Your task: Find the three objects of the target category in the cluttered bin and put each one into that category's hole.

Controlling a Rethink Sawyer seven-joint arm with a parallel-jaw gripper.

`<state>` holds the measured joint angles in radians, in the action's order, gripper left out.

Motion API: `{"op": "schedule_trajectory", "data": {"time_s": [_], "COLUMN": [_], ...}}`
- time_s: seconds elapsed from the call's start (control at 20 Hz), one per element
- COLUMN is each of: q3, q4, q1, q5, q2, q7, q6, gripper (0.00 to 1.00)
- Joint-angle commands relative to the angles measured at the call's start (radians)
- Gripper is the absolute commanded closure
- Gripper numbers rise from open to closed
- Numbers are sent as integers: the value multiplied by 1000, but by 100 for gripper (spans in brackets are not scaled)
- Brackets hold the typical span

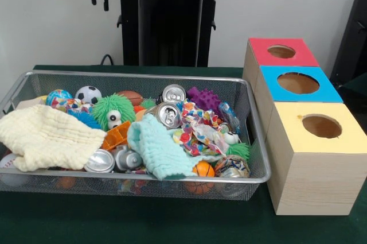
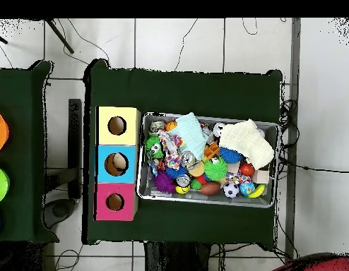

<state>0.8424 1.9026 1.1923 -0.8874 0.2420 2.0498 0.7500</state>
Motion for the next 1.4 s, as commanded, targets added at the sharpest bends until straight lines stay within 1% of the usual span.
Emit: {"op": "schedule_trajectory", "data": {"time_s": [0.05, 0.1, 0.15, 0.2, 0.25, 0.3, 0.35, 0.4, 0.45, 0.5, 0.55, 0.6, 0.65, 0.85, 1.0, 1.2, 1.3, 1.4], "q3": [-98, -93, -96, -90, -92, -86, -96, -95, -105, -106, -114, -114, -120, -121, -120, -126, -134, -143], "q4": [-79, -90, -97, -110, -122, -135, -156, -175, -193, -210, -222, -235, -248, -286, -316, -355, -368, -366], "q1": [6, 19, 3, 12, 1, 15, -6, 3, -11, -2, -18, -12, -22, -31, -22, -20, -22, -26], "q5": [62, 59, 54, 51, 36, 32, 9, -4, -18, -29, -40, -49, -66, -125, -162, -233, -266, -278], "q2": [151, 159, 152, 158, 146, 149, 133, 135, 132, 133, 126, 125, 118, 93, 75, 50, 41, 32], "q7": [-271, -278, -258, -255, -230, -231, -188, -169, -137, -129, -102, -94, -69, 1, 39, 118, 152, 163], "q6": [181, 186, 175, 168, 151, 151, 118, 100, 74, 66, 44, 38, 19, -26, -45, -83, -99, -111], "gripper": [0, 0, 0, 0, 0, 0, 0, 0, 0, 0, 0, 0, 0, 0, 0, 0, 0, 0]}}
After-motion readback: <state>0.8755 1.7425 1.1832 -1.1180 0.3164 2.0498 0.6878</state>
